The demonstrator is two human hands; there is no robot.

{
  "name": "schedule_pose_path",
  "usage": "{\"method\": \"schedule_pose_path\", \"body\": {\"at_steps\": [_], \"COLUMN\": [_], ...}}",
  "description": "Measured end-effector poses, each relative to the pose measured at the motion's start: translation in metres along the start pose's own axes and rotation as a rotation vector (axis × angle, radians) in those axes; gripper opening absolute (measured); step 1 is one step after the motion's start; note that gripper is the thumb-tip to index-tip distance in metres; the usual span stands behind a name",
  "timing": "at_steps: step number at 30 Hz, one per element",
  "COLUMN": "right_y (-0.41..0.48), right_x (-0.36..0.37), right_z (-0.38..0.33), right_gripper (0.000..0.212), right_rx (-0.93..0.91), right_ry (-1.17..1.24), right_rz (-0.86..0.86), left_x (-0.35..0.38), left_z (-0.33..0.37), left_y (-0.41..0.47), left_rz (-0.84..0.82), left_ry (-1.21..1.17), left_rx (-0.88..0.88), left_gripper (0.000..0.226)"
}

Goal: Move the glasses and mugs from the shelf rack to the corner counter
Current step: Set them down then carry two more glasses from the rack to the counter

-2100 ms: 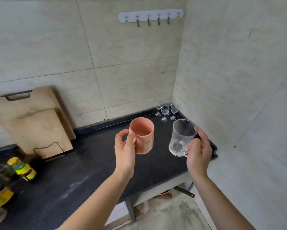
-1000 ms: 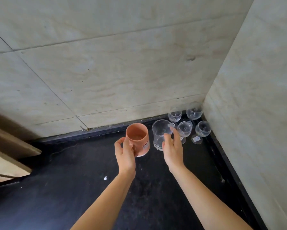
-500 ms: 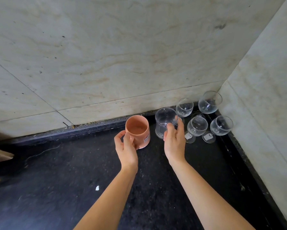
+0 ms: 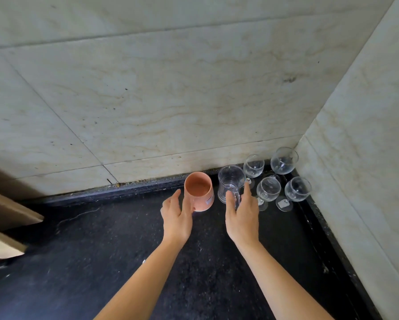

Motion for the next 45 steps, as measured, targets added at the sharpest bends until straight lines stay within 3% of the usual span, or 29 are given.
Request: {"method": "schedule_pose_path", "body": {"at_steps": [6, 11, 18, 26, 31, 38, 45], "right_y": [-0.05, -0.121, -0.309, -0.57, -0.797, -1.125, -1.341], "right_x": [-0.049, -0.071, -0.016, 0.038, 0.082, 0.116, 0.147], "right_z": [-0.117, -0.263, -0.392, -0.428, -0.42, -0.369, -0.306], "right_gripper": [0.061, 0.057, 0.057, 0.06, 0.061, 0.062, 0.062], "right_rx": [-0.397, -0.807, -1.339, -1.632, -1.788, -2.0, -2.151], "right_ry": [-0.186, -0.13, -0.024, 0.105, 0.221, 0.386, 0.401], "right_rz": [0.071, 0.044, -0.165, -0.392, -0.555, -0.88, -1.167], "left_x": [-0.117, -0.248, -0.369, -0.45, -0.487, -0.496, -0.473], "left_z": [0.105, 0.156, 0.116, 0.012, -0.101, -0.225, -0.333], "left_y": [-0.093, -0.224, -0.427, -0.669, -0.886, -1.171, -1.343], "left_rz": [0.276, 0.669, 1.085, 1.344, 1.492, 1.683, 1.853], "left_ry": [0.417, 0.631, 0.831, 0.907, 0.952, 0.84, 0.636], "left_rx": [0.407, 0.518, 0.283, 0.048, -0.219, -0.603, -0.843], "left_gripper": [0.06, 0.054, 0.055, 0.06, 0.062, 0.065, 0.066]}}
Point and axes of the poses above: each hand's wrist, its own y-axis towards the middle knuckle, its own x-axis out of the palm, z = x × y, the point moved 10 cm from there along y, towards the middle knuckle, and after that the axes turned 6 degrees about -z, right-handed, at the moved point
